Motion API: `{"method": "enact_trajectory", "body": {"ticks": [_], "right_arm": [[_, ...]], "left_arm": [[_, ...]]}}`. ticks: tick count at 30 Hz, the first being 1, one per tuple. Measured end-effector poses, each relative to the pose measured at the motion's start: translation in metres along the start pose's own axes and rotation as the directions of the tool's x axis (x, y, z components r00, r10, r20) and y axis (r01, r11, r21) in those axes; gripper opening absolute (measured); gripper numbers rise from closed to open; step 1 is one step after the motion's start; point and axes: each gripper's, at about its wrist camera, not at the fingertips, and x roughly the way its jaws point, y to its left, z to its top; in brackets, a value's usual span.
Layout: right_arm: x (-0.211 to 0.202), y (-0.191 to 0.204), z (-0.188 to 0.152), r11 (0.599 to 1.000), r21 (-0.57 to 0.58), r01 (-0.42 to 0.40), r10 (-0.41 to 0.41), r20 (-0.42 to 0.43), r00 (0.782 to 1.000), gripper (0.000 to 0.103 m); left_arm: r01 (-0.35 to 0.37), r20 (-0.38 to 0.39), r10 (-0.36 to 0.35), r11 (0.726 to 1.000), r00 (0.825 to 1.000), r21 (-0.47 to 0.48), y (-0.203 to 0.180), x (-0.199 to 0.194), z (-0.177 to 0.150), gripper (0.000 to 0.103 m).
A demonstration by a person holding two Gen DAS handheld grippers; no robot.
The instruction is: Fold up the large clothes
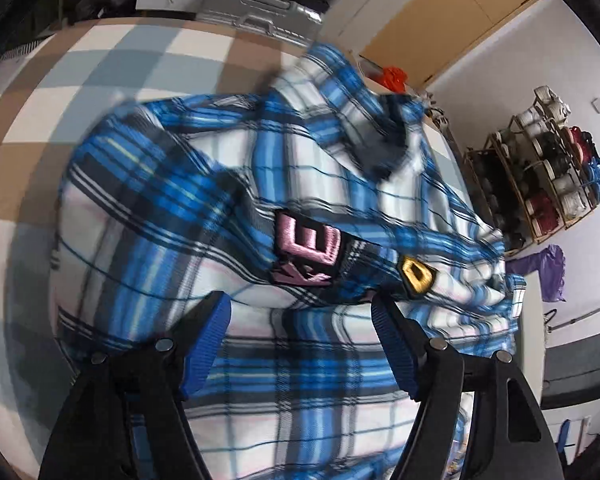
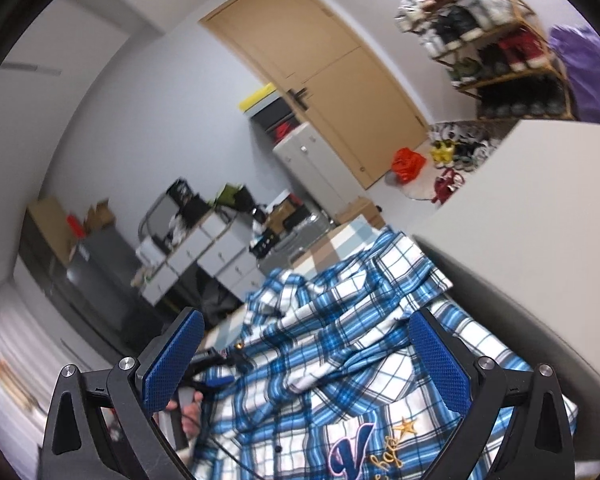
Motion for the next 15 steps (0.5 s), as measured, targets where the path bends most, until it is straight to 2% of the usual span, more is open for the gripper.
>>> {"method": "enact_trajectory", "body": {"ticks": [3,6,8,12,15], "right_arm": [[0.010,0.009,-0.007,0.999,-0.041,-0.007,0.005,-0.030,1.000,0.103],[0.017,0.015,-0.012,0.997,-0.080,-0.018,0.013,-0.061,0.998,0.103],[0.024,0.022,-0.017,0.992,-0.120,-0.025,0.015,-0.088,0.996,0.103],[0.032,0.038,-0.020,0.981,-0.195,-0.015,-0.008,-0.117,0.993,0.103],[0.041,0.057,-0.003,0.966,-0.258,0.019,-0.047,-0.102,0.994,0.103]], "left_arm": [[-0.105,0.063,0.102,0.993,0.993,0.047,0.001,-0.006,0.002,0.069],[-0.129,0.087,0.126,0.991,0.988,0.034,0.010,-0.011,0.007,0.069],[-0.185,0.099,0.183,0.983,0.978,0.012,0.017,-0.015,0.011,0.069],[-0.047,0.143,0.055,0.997,0.988,-0.056,0.019,-0.050,0.002,0.069],[0.040,0.133,-0.041,0.999,0.990,0.007,-0.012,-0.063,-0.013,0.069]]}}
